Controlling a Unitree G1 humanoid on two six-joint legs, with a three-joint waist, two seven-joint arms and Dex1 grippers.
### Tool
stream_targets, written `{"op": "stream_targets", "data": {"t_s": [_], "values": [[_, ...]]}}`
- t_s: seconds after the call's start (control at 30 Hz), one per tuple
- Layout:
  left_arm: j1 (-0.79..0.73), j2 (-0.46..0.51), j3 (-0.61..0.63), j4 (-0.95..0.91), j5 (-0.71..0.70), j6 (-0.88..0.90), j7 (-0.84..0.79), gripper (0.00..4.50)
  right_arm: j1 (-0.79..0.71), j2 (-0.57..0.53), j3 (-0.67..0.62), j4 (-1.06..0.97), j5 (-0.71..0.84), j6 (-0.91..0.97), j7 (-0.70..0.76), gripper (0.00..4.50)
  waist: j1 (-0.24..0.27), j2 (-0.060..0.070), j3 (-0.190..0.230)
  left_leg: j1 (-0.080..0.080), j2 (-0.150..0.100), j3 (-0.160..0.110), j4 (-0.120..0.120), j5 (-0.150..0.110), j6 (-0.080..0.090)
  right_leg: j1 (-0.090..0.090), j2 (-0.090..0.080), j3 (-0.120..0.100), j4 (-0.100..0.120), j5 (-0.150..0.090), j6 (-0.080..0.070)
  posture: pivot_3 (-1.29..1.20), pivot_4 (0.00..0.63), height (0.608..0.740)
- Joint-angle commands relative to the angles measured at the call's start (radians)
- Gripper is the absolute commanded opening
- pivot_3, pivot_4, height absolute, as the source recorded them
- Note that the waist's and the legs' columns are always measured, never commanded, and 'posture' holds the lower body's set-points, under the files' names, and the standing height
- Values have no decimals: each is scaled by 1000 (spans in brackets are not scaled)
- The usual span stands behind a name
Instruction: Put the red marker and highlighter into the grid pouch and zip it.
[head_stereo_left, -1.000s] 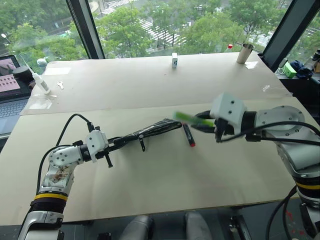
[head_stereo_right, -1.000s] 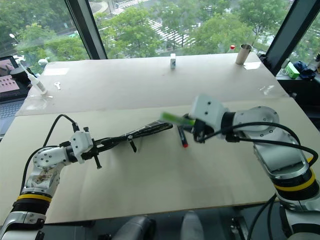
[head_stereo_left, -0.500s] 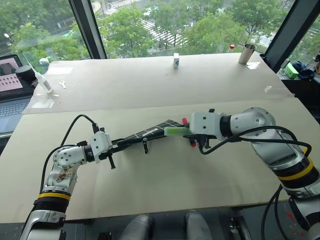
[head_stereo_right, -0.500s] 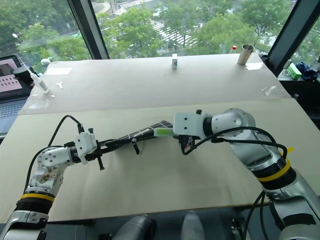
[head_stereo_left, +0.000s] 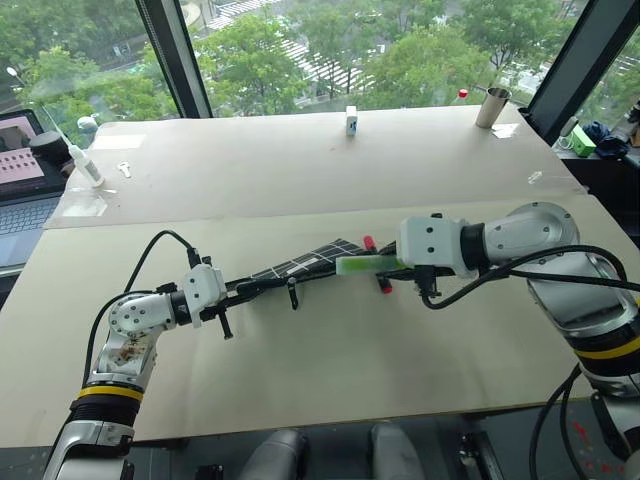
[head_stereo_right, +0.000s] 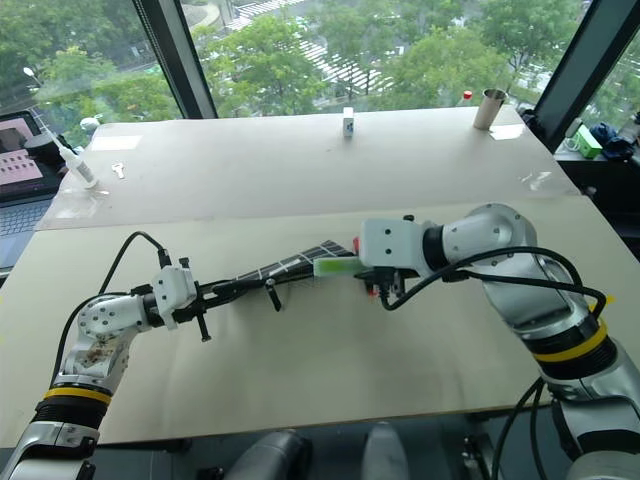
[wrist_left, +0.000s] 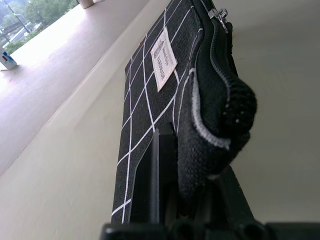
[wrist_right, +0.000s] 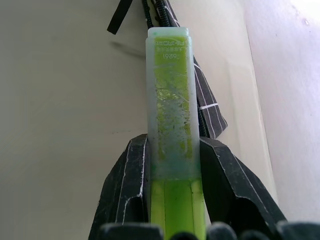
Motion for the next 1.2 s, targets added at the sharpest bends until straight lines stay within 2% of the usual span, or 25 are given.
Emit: {"op": "stream_targets", "data": {"t_s": [0.03,0.57,0.73,1.0,1.2], "values": [[-3,3,8,-12,-9,-9,1,0,3,-9,-10,-11,-16,-6,-1,1012,0,0,0,0,0,0,0,0,0,0,0,0,0,0,0,0,150,739],[-3,5,6,-19,-6,-14,-2,0,-75,72,51,151,-126,-56,-18,1012,-2,0,0,0,0,0,0,0,0,-1,0,0,0,0,0,0,150,739],[-2,4,-11,-6,15,-35,-15,0,-120,97,134,156,-193,-42,25,1012,-2,0,0,0,0,0,0,0,0,-1,0,0,0,0,0,0,150,739],[-9,-16,-22,4,20,-41,-8,0,-187,258,300,171,-383,-13,-30,1012,-6,0,0,0,0,0,0,0,0,-2,0,0,1,0,0,0,150,739],[-15,-21,-21,12,19,-43,-8,0,-224,320,298,202,-436,-16,-44,1012,-3,0,0,-1,0,0,2,0,-1,-1,0,0,2,0,0,0,150,739]]}}
